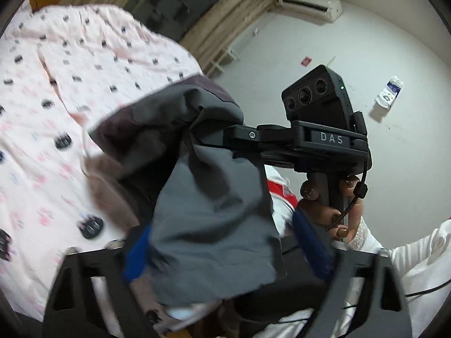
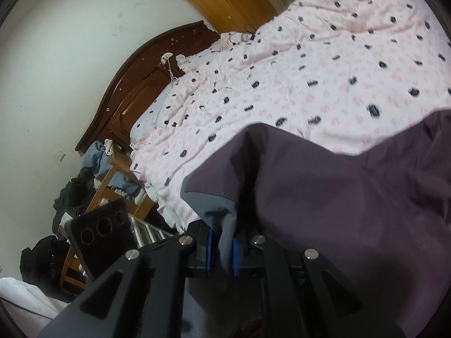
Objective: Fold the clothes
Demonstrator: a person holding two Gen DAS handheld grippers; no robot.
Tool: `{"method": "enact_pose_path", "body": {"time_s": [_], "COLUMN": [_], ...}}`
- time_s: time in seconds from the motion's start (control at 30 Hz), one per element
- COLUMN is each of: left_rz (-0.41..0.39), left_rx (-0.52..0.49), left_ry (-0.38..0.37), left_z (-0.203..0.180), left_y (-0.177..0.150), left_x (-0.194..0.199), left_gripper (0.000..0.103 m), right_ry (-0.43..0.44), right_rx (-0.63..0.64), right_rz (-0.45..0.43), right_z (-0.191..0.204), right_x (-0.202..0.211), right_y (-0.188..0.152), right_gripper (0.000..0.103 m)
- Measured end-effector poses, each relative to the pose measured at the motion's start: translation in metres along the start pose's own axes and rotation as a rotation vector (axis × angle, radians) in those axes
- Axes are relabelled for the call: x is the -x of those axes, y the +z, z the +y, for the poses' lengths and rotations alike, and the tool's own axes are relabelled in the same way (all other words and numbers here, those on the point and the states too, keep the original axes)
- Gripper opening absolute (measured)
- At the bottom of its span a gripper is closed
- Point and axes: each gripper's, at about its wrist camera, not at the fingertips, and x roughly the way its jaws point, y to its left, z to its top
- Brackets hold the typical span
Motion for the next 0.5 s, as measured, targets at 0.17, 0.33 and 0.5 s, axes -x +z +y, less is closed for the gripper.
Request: {"method": "enact_pose_path", "body": {"time_s": [0.17,0.33,0.5], "left_rz": [0.103,0.123,0.150], "left_rx": [-0.058,-0.082,-0.114], "left_ry": [0.067,0.082,0.064], "left_z": [-0.005,-0.014,-0.024], "left_y": [-0.008,-0.014,-0.018], "left_x": [-0.025,-0.034,-0.043], "left_gripper": [0.024,0.012,0.010], "right_ry": [-0.063,-0.099,-0.289], "right_rx": [0.000,0.042,0.191], "right_rz": [0.035,0.031,-0.011], "right_z": [-0.010,-0.005,0.025], "right_x": [0.006,0.030,0.045], "right_y": [-0.019,-0.017,0.011], "right_gripper": [0.048,0.066,0.082]}}
